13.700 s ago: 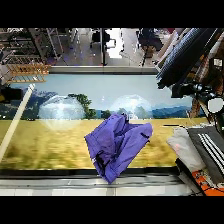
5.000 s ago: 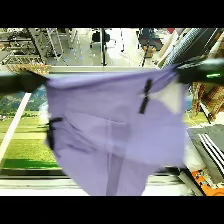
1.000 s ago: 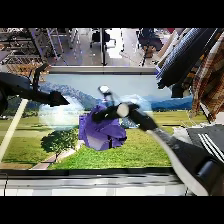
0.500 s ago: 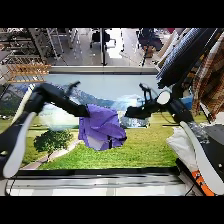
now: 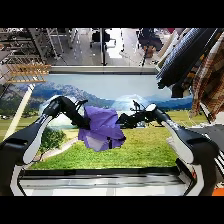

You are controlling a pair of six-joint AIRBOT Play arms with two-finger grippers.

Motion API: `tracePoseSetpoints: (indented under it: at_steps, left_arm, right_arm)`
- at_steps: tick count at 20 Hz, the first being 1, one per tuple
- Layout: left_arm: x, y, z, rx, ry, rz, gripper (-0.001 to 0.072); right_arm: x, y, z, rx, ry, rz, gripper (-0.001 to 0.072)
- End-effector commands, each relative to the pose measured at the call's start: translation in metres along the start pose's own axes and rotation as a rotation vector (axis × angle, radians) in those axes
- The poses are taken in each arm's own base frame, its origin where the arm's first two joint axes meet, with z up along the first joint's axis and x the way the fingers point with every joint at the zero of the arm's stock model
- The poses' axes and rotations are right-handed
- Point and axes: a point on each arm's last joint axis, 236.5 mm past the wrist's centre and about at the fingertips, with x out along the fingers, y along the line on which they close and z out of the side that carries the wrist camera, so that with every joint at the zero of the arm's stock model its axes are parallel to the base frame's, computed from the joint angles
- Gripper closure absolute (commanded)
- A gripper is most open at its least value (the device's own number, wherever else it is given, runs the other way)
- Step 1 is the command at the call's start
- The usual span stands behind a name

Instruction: Fold the clothes and pants, and hang the long-sleeved shirts on hangers.

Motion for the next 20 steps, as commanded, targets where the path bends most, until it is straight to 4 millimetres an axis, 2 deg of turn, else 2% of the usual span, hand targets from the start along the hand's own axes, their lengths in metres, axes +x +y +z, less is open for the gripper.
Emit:
tracePoseSetpoints:
  at_steps: [1,2,3,4,5,6,7,9,11,13,15,17,20]
  left_arm:
    - [0.004,0.008,-0.002,-0.013,0.013,0.010,0.0694]
    - [0.004,0.007,-0.002,-0.012,0.014,0.010,0.0694]
    - [0.004,0.007,-0.002,-0.012,0.014,0.010,0.0694]
    - [0.004,0.007,-0.002,-0.012,0.013,0.009,0.0694]
    - [0.003,0.005,-0.003,-0.012,0.014,0.004,0.0694]
    - [-0.001,-0.001,-0.004,-0.011,0.017,-0.015,0.0694]
    - [-0.011,-0.013,-0.007,0.005,0.019,-0.053,0.0694]
    - [-0.045,-0.045,-0.014,0.087,-0.002,-0.113,0.0694]
    - [-0.087,-0.067,-0.019,0.151,-0.061,-0.088,0.0694]
    - [-0.125,-0.089,-0.025,0.207,-0.129,-0.064,0.0694]
    - [-0.152,-0.109,-0.037,0.257,-0.168,-0.046,0.0694]
    - [-0.170,-0.124,-0.048,0.305,-0.192,-0.034,0.0694]
    - [-0.183,-0.135,-0.053,0.332,-0.223,-0.021,0.0694]
  right_arm:
    - [0.033,0.008,-0.013,0.064,0.130,0.088,0.0132]
    - [0.041,0.013,-0.018,0.075,0.160,0.104,0.0133]
    - [0.049,0.023,-0.023,0.066,0.180,0.133,0.0165]
    - [0.053,0.038,-0.023,0.022,0.180,0.171,0.0337]
    - [0.052,0.055,-0.022,-0.027,0.172,0.211,0.0607]
    - [0.046,0.069,-0.019,-0.057,0.167,0.234,0.0694]
    - [0.034,0.081,-0.016,-0.095,0.159,0.238,0.0695]
    - [-0.006,0.090,-0.001,-0.138,0.096,0.154,0.0696]
    - [-0.067,0.087,0.011,-0.145,0.000,0.008,0.0696]
    - [-0.144,0.082,0.012,-0.143,-0.098,-0.120,0.0696]
    - [-0.228,0.069,0.010,-0.095,-0.233,-0.234,0.0696]
    - [-0.309,0.055,-0.003,-0.029,-0.373,-0.283,0.0696]
    - [-0.421,0.013,-0.038,0.136,-0.591,-0.351,0.0696]
